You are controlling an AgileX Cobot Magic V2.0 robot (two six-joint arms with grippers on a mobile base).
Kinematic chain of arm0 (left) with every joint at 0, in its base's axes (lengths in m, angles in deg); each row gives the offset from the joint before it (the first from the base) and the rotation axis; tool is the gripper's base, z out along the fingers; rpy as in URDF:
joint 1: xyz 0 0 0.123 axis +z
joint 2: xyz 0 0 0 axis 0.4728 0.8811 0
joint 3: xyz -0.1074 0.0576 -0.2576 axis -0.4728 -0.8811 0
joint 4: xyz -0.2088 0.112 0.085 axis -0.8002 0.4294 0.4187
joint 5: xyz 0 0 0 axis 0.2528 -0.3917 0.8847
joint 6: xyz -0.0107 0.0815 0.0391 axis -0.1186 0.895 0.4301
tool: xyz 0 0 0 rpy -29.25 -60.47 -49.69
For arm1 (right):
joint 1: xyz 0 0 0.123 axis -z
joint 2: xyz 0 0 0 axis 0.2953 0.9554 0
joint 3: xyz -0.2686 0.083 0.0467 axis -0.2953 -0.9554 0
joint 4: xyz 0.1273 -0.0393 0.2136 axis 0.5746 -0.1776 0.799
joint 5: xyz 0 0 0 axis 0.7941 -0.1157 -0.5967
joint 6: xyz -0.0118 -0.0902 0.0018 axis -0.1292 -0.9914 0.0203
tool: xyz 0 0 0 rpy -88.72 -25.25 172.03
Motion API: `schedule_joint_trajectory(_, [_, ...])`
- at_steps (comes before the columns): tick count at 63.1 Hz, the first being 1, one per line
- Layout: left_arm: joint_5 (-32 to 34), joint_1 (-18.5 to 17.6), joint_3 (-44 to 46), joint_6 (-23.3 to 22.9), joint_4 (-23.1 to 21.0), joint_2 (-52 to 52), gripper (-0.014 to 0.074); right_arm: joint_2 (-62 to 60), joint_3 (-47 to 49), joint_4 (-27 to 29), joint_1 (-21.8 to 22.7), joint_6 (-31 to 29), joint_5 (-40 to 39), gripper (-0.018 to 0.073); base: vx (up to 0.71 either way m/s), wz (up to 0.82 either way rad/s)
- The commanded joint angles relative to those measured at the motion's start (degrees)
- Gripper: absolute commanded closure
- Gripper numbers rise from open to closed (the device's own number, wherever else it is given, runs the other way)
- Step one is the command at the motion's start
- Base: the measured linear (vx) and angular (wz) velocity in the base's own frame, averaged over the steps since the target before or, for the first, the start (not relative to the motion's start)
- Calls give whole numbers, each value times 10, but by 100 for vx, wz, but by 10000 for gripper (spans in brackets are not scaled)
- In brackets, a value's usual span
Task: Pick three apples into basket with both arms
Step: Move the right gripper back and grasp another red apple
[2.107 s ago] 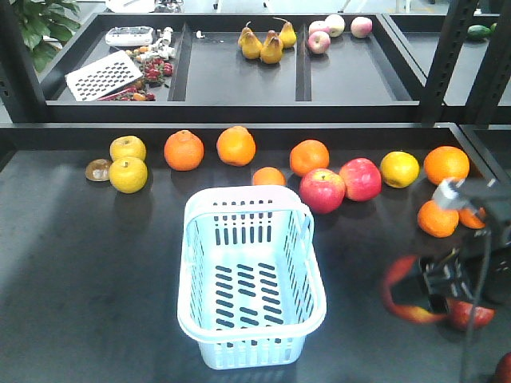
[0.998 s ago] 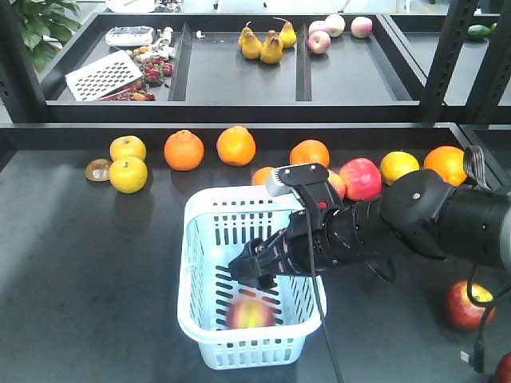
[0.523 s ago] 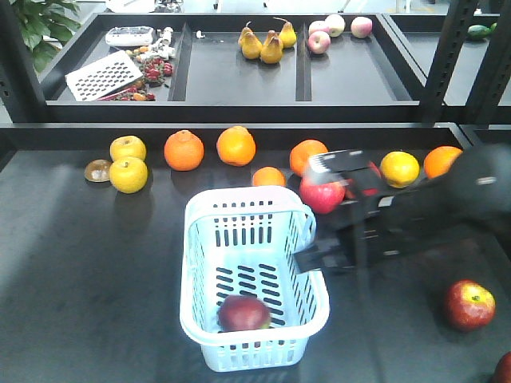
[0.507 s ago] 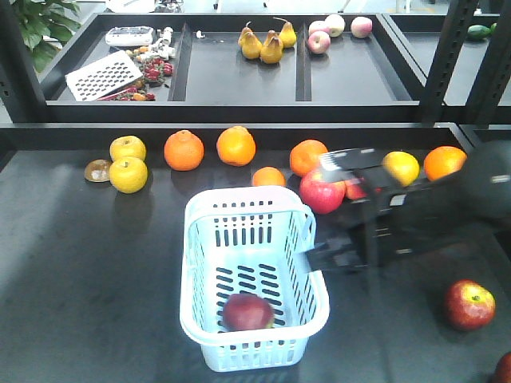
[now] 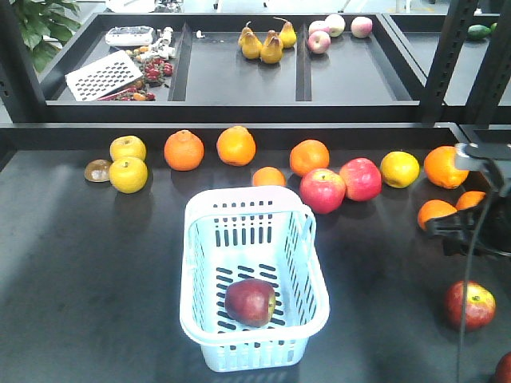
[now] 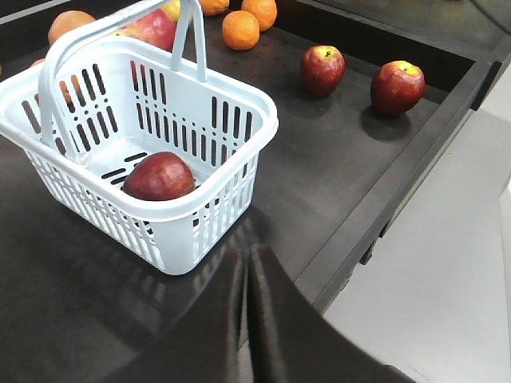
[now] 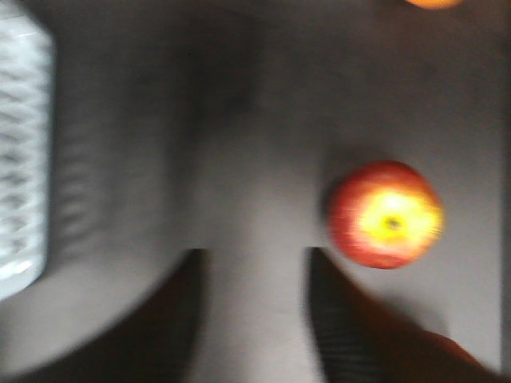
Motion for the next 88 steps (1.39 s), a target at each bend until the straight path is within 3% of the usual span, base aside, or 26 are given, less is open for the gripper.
schedule_joint_trajectory(1, [27, -1, 15, -4, -27, 3, 603, 15, 19, -2, 35, 23, -32, 1, 0, 0])
schedule_joint_trajectory(9, [27, -1, 15, -4, -27, 3, 603, 63, 35, -6, 69, 34, -29, -172, 0, 0])
schedule_joint_trajectory(29, [27, -1, 15, -4, -27, 3, 603, 160, 105, -22, 83, 42, -7, -125, 0, 0])
schedule_joint_trajectory(66, [27, -1, 14, -4, -27, 3, 603, 293, 106, -61, 82, 53, -42, -43, 0, 0])
schedule_joint_trajectory(78, [27, -1, 14, -4, -27, 3, 603, 303, 106, -66, 82, 53, -37, 64, 0, 0])
schedule_joint_trajectory(88, [27, -1, 14, -4, -27, 3, 603, 276, 106, -65, 82, 44, -22, 308, 0, 0])
